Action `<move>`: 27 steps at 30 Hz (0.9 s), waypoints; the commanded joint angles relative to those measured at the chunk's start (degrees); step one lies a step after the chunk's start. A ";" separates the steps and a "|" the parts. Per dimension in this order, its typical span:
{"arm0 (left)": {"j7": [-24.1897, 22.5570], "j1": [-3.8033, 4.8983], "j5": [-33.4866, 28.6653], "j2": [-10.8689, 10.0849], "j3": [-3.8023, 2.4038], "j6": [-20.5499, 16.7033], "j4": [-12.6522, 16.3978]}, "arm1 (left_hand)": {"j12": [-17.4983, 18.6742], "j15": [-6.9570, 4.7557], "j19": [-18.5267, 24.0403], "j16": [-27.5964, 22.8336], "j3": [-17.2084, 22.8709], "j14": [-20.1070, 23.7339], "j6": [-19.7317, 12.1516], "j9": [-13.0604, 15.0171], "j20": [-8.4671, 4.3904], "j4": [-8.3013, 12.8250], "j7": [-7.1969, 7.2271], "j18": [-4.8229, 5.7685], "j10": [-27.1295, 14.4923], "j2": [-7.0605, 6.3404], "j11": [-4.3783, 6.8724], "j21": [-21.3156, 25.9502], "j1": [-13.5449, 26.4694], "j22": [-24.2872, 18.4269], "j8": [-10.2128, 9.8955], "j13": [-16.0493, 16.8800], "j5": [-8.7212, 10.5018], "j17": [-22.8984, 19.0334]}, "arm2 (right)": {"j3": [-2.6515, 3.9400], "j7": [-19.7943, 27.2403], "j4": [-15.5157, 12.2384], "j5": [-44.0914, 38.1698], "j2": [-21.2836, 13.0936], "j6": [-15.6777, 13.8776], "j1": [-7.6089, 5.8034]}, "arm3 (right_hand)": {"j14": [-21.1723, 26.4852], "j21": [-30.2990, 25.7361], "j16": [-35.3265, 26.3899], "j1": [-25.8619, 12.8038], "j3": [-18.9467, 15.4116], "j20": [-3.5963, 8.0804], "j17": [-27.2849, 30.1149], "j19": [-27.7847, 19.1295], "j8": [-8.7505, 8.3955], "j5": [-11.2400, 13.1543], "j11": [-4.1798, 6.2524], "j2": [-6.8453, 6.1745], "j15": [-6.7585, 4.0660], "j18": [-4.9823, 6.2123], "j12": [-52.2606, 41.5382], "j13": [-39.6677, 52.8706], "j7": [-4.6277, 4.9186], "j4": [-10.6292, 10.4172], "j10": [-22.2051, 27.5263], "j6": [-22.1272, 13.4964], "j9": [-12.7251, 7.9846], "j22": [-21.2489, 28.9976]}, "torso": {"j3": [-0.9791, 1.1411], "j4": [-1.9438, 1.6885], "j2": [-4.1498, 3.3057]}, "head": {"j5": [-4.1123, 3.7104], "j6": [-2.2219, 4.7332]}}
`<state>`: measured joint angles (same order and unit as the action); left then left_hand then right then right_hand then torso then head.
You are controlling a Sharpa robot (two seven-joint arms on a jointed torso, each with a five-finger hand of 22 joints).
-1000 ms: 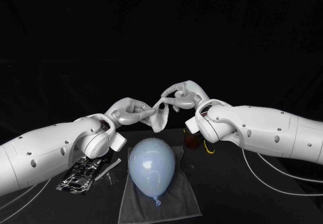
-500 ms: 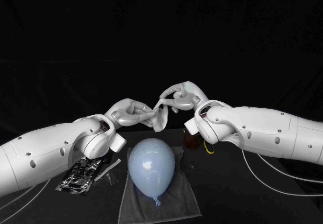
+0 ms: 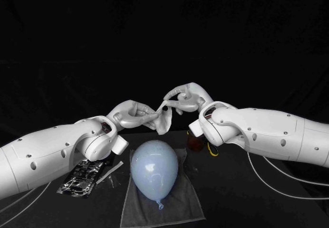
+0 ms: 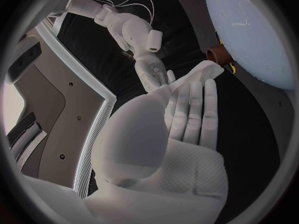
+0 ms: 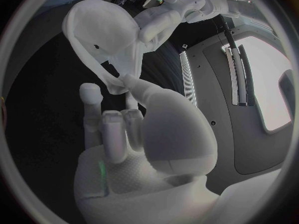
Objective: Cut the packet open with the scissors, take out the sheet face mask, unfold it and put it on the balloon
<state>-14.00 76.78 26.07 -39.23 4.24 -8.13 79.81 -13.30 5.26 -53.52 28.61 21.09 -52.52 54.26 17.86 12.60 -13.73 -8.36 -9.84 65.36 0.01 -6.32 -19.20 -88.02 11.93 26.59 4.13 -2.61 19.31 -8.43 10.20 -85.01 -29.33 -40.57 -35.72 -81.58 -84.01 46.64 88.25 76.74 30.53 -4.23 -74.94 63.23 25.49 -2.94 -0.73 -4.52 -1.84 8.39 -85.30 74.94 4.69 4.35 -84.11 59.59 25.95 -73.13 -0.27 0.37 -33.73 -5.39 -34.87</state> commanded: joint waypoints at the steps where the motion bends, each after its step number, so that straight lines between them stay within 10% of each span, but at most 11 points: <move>1: -0.49 0.01 -1.17 0.08 -0.05 1.63 0.07 | 0.27 -0.12 0.42 -0.14 0.36 -0.41 -0.35 -0.09 0.23 -0.88 0.00 -0.27 0.26 0.21 0.06 -0.23 0.97 0.01 -0.04 0.00 -0.14 0.13 | 0.07 -1.67 0.22 -1.52 0.21 2.08 -0.04 | -1.97 -0.48 0.13 -0.58 0.36 0.05 -7.07 0.07 0.28 0.16 0.01 -0.11 -0.40 0.66 -0.23 8.85 0.21 0.11 -2.49 0.12 0.06 0.12 | -0.03 -0.02 0.00 | -0.03 0.00; 6: -0.55 0.01 -1.50 0.06 -0.05 1.72 0.12 | 0.20 -0.22 0.41 0.13 1.11 -0.42 -0.15 0.05 0.42 -1.87 0.19 -0.42 0.47 -0.78 0.16 -0.14 1.94 -0.08 0.18 0.12 -0.15 0.33 | 0.06 -2.35 0.39 -2.17 0.46 2.41 -0.03 | -1.97 -0.48 0.13 -0.58 0.36 0.05 -7.07 0.07 0.28 0.16 0.01 -0.11 -0.40 0.66 -0.23 8.85 0.21 0.11 -2.49 0.12 0.06 0.12 | -0.04 -0.06 -0.06 | 0.04 -0.08; 11: -0.24 0.01 -1.61 0.05 -0.05 1.53 0.16 | 0.30 -0.22 0.31 0.12 0.52 -0.14 0.72 0.60 0.33 1.98 0.26 -0.48 0.39 -5.63 0.33 -0.35 -0.59 0.03 1.12 0.16 -0.14 0.39 | 0.05 -2.29 0.35 -2.38 0.57 2.04 -0.02 | -1.97 -0.28 0.13 -0.63 0.42 0.05 -7.07 0.18 0.30 0.16 0.01 -0.13 -0.40 0.62 -0.18 8.78 0.21 0.16 -2.45 0.11 0.06 0.03 | -0.03 -0.04 -0.02 | 0.02 -0.03; 17: 0.36 0.01 -1.66 0.09 -0.05 0.93 0.16 | 0.49 0.17 0.54 0.36 -1.22 -0.10 -0.79 -0.34 0.59 -0.13 -0.92 -0.44 -0.06 -8.20 -0.50 -0.14 3.31 -0.10 -0.64 0.19 -0.15 0.58 | 0.05 -2.16 0.07 -2.37 0.69 2.08 0.01 | -1.97 -0.28 0.13 -0.63 0.42 0.05 -7.07 0.18 0.30 0.16 0.01 -0.13 -0.40 0.62 -0.18 8.78 0.21 0.16 -2.45 0.11 0.06 0.03 | -0.01 -0.03 0.00 | 0.09 -0.09; 27: 0.82 0.01 -1.87 0.24 -0.05 0.82 0.13 | 0.21 -0.03 0.34 0.77 -0.65 -0.08 -0.34 -0.79 0.77 -2.34 -0.51 -0.56 0.10 -6.51 -0.24 0.16 4.59 -0.39 -1.25 0.42 -0.16 0.87 | 0.05 -2.36 -0.19 -2.37 0.79 2.74 0.03 | -1.97 -0.28 0.13 -0.63 0.42 0.05 -7.07 0.18 0.30 0.16 0.01 -0.13 -0.40 0.62 -0.18 8.78 0.21 0.16 -2.45 0.11 0.06 0.03 | 0.00 0.02 -0.02 | 0.13 -0.14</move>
<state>-13.22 76.76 24.81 -39.13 4.26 -7.50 79.85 -12.98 5.04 -53.13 29.11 20.41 -52.75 53.62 17.11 13.00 -15.74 -9.13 -9.74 65.21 -7.02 -6.47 -19.20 -83.45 11.60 25.58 4.46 -2.67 20.13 -8.44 7.93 -85.11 -31.00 -39.86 -33.98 -81.56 -84.01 46.47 88.01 76.74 30.68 -4.23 -74.95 63.23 25.69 -2.94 -0.73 -4.52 -1.83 8.30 -85.27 74.95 4.67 4.50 -84.11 59.57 25.96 -73.05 -0.27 0.38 -33.74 -5.25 -35.01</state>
